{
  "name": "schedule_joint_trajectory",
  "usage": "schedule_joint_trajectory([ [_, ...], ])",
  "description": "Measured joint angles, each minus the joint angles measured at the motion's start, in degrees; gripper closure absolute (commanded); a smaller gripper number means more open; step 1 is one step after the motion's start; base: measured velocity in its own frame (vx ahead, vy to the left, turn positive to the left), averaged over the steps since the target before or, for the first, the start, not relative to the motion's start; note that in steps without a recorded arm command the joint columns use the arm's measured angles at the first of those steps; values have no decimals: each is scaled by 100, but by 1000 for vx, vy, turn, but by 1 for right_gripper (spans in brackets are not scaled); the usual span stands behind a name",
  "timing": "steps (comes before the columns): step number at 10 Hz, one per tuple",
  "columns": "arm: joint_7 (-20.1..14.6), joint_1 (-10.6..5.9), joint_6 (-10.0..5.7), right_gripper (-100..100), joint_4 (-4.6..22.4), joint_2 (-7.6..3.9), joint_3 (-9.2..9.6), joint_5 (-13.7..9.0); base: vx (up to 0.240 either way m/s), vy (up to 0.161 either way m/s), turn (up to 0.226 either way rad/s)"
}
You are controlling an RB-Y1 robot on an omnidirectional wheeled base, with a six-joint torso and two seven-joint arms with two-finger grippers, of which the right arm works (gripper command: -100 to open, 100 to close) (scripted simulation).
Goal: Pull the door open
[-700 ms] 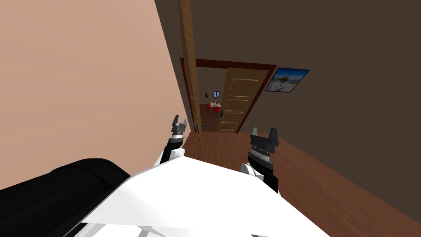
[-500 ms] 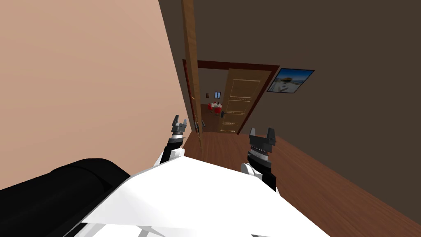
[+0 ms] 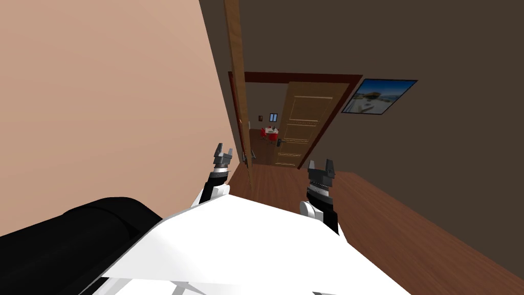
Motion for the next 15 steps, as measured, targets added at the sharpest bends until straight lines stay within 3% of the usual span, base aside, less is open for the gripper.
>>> schedule_joint_trajectory([
  [15, -57, -1309, 117, -100, 2498, -626, -845, 52, 73, -42, 130],
])
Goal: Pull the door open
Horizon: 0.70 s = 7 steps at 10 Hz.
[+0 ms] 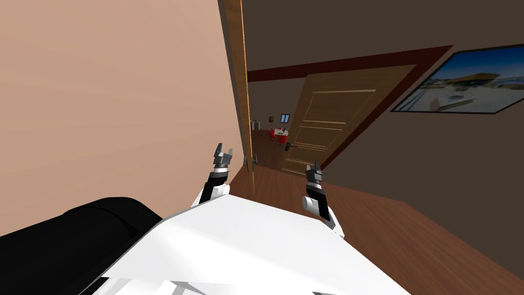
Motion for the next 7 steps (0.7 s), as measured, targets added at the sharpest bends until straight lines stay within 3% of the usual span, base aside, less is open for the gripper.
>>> schedule_joint_trajectory([
  [7, -31, -428, 89, -100, 866, -217, -321, 18, 42, -33, 82],
])
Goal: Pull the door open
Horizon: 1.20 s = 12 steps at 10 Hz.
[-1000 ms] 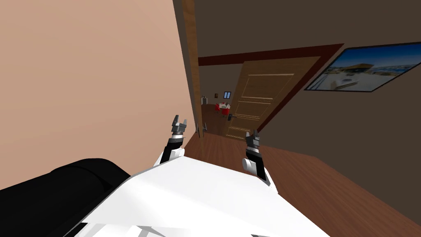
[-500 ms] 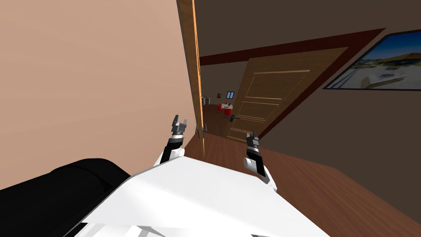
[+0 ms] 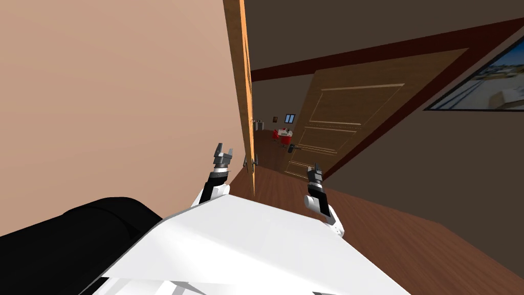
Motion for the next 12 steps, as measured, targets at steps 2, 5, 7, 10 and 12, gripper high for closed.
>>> schedule_joint_trajectory([
  [2, -11, -125, 13, -100, 244, -65, -86, 1, 42, -33, 87],
  [5, -1, -320, 28, -100, 596, -123, -193, 14, 41, -39, 101],
  [7, -19, -398, 63, -100, 776, -178, -274, 16, 37, -38, 96],
  [10, -12, -597, 59, -100, 1152, -238, -403, 32, 38, -37, 79],
  [12, -37, -742, 93, -100, 1407, -336, -497, 25, 34, -39, 88],
])
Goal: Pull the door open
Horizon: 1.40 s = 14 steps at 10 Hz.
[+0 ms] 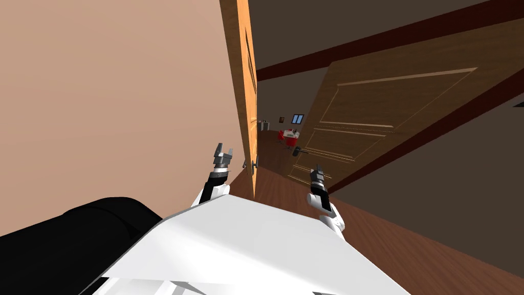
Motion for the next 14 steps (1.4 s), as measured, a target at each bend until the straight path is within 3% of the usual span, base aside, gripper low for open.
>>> schedule_joint_trajectory([
  [3, -9, -148, 16, -100, 318, -61, -107, 8, 34, -40, 99],
  [5, -18, -369, 7, -100, 680, -147, -232, 16, 60, -60, 123],
  [8, -29, -522, 86, -100, 990, -227, -350, 19, 37, -43, 87],
  [14, -64, -923, 79, -100, 1830, -417, -617, 33, 38, -51, 110],
])
